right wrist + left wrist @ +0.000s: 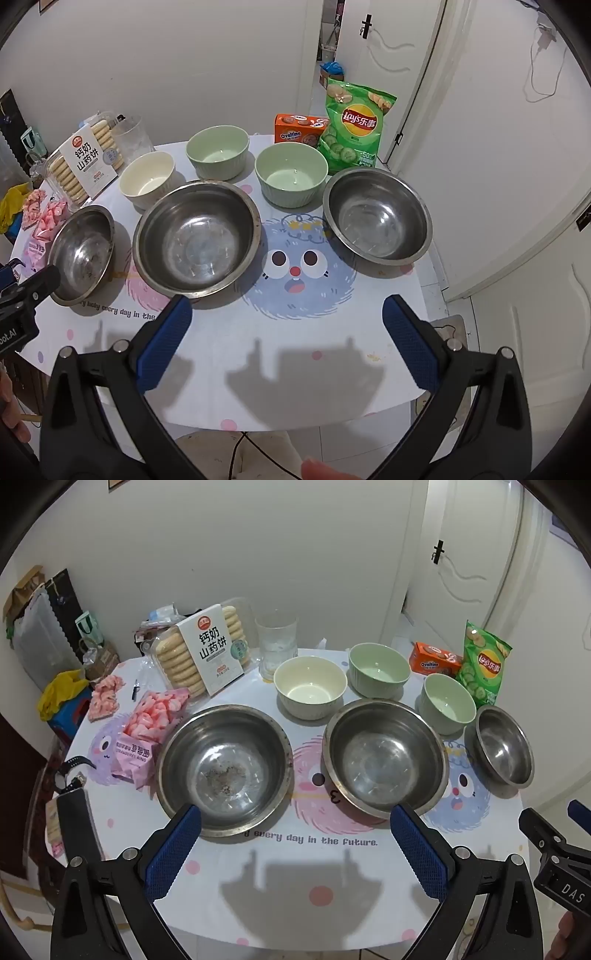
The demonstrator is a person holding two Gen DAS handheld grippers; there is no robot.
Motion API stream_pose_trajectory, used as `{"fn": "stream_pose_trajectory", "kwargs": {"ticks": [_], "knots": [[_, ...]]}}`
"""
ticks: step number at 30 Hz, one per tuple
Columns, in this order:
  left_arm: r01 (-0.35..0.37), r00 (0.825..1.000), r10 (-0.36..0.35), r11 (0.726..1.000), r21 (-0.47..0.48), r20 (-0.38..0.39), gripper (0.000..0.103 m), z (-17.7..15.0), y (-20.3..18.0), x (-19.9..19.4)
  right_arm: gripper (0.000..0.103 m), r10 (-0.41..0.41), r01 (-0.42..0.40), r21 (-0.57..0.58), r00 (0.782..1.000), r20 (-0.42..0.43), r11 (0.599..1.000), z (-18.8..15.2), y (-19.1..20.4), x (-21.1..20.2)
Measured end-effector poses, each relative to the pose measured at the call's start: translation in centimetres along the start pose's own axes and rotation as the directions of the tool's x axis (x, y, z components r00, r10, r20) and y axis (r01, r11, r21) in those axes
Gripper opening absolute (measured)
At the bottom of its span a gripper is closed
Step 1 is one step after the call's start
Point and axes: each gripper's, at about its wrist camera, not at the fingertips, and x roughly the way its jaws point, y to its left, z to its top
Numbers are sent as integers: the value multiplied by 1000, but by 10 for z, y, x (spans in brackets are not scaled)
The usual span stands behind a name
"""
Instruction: Organize plates and bowls
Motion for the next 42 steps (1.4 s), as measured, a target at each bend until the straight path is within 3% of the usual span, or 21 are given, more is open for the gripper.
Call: {"fn": "stream_pose_trajectory", "kwargs": {"ticks": [42], "knots": [[8,1000,-8,1000,2,2,103,1,-9,2,103,-12,12,6,1000,-16,1000,-4,-8,3]]}}
